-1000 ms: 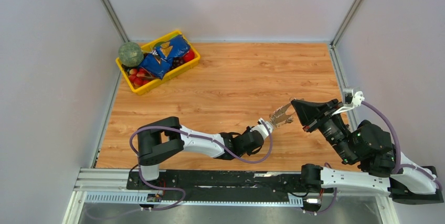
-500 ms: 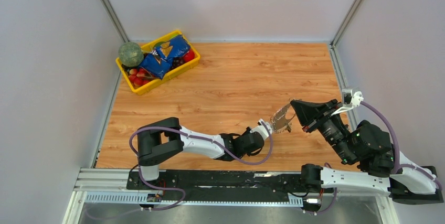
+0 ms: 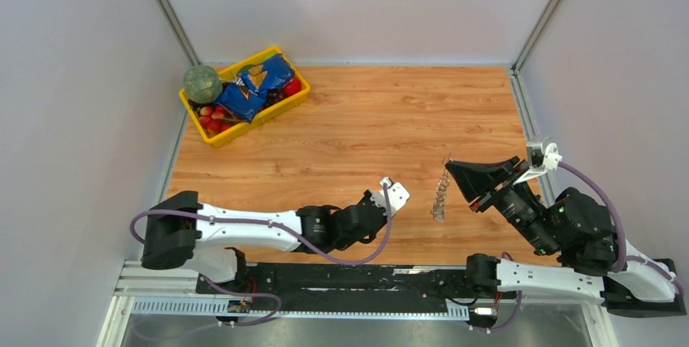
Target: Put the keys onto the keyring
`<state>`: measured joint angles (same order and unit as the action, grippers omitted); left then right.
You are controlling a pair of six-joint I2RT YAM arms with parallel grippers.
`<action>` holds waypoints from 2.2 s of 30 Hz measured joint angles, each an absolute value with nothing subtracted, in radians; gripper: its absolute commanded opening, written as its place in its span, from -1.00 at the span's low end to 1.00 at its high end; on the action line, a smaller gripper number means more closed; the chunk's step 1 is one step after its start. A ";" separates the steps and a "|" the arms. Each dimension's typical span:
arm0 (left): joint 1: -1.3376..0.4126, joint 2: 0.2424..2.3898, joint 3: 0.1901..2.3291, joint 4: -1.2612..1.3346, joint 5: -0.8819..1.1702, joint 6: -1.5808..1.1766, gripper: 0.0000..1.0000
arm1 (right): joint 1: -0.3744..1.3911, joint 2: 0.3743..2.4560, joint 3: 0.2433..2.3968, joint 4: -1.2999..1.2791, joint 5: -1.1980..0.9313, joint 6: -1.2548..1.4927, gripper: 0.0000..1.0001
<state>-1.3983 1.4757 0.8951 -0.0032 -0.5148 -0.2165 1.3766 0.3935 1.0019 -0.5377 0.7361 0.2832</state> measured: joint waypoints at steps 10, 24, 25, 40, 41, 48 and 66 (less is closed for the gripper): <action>-1.451 1.189 0.845 -0.045 -0.540 -0.132 -0.99 | 1.377 0.377 1.036 -0.572 0.513 0.218 -1.00; -1.452 0.881 0.789 -0.066 -0.493 -0.109 -0.99 | 1.377 0.467 1.020 -0.569 0.213 0.131 -1.00; -1.452 0.862 0.788 -0.067 -0.482 -0.107 -0.99 | 1.377 0.468 1.016 -0.564 0.199 0.126 -1.00; -1.452 0.646 0.760 0.007 -0.233 -0.066 -0.99 | 1.377 0.541 0.944 -0.404 -0.051 0.074 -1.00; -1.452 0.643 0.760 0.011 -0.214 -0.062 -0.99 | 1.377 0.546 0.942 -0.386 -0.060 0.075 -1.00; -1.452 0.636 0.760 0.020 -0.134 -0.039 -0.99 | 1.377 0.570 0.913 -0.270 -0.080 0.093 -1.00; -1.452 0.634 0.760 0.054 -0.114 0.051 -0.99 | 1.377 0.675 0.912 -0.163 -0.044 0.192 -1.00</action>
